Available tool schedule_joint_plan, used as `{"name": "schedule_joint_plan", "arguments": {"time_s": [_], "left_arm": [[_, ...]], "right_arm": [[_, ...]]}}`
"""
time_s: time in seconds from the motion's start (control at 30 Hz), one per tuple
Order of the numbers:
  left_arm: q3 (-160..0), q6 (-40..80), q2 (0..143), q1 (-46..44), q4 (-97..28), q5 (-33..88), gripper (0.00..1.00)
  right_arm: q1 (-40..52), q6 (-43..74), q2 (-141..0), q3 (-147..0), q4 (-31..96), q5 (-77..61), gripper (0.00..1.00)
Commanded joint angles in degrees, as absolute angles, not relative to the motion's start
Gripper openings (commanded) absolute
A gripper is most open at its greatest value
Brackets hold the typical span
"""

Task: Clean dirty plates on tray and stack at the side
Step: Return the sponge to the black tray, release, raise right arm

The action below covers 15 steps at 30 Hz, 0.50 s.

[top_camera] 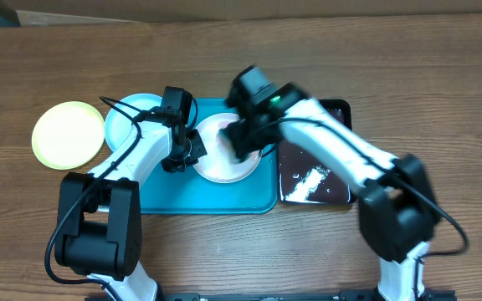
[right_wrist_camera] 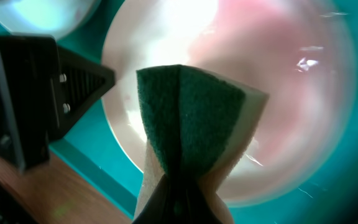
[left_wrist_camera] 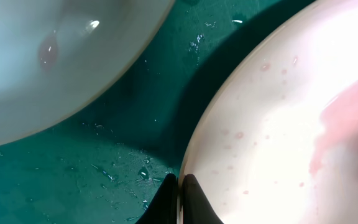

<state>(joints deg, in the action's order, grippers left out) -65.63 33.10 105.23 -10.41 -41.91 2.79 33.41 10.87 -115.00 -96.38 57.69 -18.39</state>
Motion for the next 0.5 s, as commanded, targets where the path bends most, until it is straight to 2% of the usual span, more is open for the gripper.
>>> {"name": "schedule_joint_plan", "arguments": {"time_s": [0.0,0.23,0.47], "left_arm": [[-65.6,33.2,106.1,-10.6,-41.7,3.0,0.04],[-65.6,33.2,106.1,-10.6,-41.7,3.0,0.04],[-65.6,33.2,106.1,-10.6,-41.7,3.0,0.04]], "right_arm": [[28.0,10.6,-110.2,-98.3,62.0,-14.1,0.04],[18.8,10.6,-110.3,-97.6,72.6,-8.0,0.04],[15.4,10.7,-110.3,-91.2,68.9,-6.9,0.04]]}}
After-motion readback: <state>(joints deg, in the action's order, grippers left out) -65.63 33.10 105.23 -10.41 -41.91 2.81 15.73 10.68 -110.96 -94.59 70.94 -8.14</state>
